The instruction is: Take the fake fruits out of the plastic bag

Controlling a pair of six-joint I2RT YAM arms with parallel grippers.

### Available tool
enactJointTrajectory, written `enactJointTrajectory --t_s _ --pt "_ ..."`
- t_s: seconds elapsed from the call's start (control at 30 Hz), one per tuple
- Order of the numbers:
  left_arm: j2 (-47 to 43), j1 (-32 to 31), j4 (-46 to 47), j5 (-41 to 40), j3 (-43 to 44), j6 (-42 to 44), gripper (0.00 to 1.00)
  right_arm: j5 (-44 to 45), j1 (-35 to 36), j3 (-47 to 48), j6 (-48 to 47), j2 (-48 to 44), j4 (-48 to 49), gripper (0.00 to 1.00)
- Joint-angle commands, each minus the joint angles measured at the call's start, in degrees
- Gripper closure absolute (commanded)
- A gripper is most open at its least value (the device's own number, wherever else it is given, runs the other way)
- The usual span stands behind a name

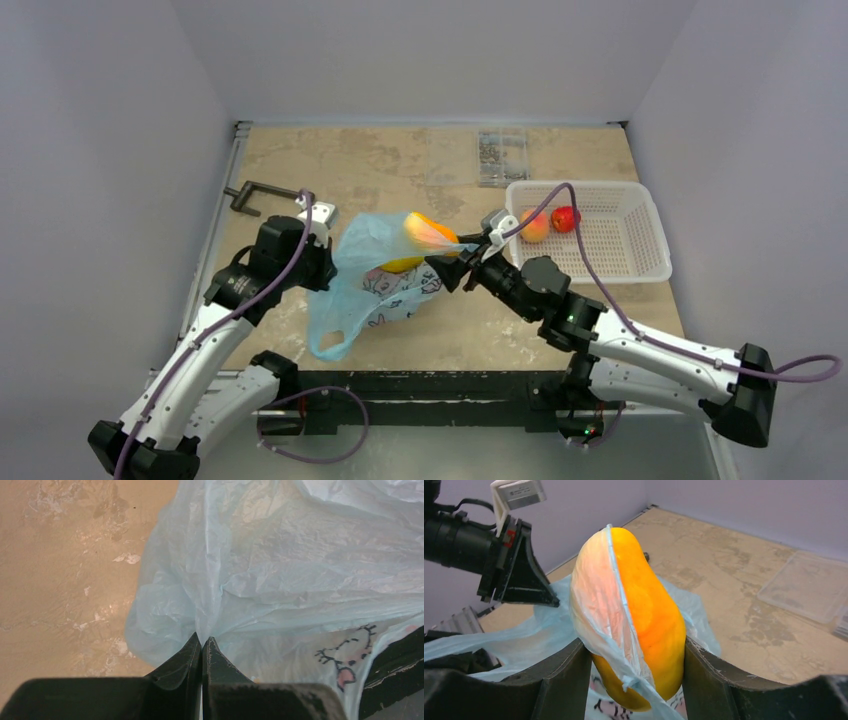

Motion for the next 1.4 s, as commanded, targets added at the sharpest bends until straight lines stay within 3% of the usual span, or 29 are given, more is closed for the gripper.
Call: enactJointTrajectory --t_s 0.0,0.33,0.47,0.6,0.67,0.87,1.07,1.37 --pt "-0.4 -0.2 0.1 -0.6 0.7 -0.4 1.0 4.1 -2.4 3.7 -1.2 -1.2 0.5 1.0" --pt "-7.4 -0.1 6.3 2.7 -0.1 -0.6 1.0 -23.9 -3.4 8.5 2.4 18.9 1.9 1.0" --pt "-4.1 -0.1 4.8 -5.5 6.8 -1.4 1.0 -36.4 -3.4 13.0 2.7 26.0 2.8 1.0" --pt "0.7 -0.1 3.0 -12.0 11.5 -0.3 1.0 -49.6 -3.4 19.2 2.1 31.3 -2.8 1.0" --pt "0.1 -0.1 4.1 -14.0 10.6 -0.6 1.0 -50.7 -3.4 21.7 2.1 34.3 -7.4 1.0" --pt "-13.9 -0.1 13.4 -7.2 2.0 0.9 1.0 -37.3 -5.6 21.6 6.0 39.7 -13.8 1.0" --pt "-23.0 -0.2 14.6 -11.2 -4.2 1.3 1.0 -33.1 -6.1 22.5 5.1 42.2 -18.9 1.0" --pt "-12.4 -0.4 8.1 -13.1 0.2 1.8 1.0 -66.1 -6.5 19.3 -4.2 32.3 -14.5 1.0"
